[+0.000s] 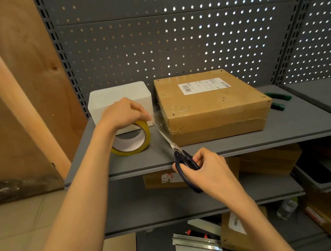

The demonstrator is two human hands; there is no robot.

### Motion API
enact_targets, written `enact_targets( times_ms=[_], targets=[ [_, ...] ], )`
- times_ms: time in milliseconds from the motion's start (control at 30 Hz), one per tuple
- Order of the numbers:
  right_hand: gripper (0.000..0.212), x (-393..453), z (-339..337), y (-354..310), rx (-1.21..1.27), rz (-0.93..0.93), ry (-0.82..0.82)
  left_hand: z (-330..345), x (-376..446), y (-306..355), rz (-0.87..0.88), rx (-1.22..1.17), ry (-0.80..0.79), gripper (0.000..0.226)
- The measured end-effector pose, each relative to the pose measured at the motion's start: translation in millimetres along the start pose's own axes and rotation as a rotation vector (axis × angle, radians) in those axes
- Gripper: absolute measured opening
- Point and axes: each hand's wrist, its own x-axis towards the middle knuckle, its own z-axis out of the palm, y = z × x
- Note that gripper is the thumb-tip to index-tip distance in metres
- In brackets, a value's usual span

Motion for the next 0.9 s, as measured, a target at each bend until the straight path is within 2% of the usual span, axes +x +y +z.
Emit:
enact_targets(
  times_ms=[367, 700, 900],
  targets=[
    [0.032, -5.2, -6.0, 4.9, -0.001, 0.037, -0.056, 0.4, 2.2, -3.4, 0.007, -0.002, 0.000, 0.011],
    [0.036, 11.3, 3.3, -11.1, 0.225, 0.094, -0.085, 1.6, 3.6, -2.3, -0.008, 0.024, 0.010, 0.010],
    [0.033, 17.7, 7.4, -17.9, 0.278, 0.096, -0.076, 1.7, 4.1, -3.2, -0.014, 0.022, 0.001, 0.011]
  ],
)
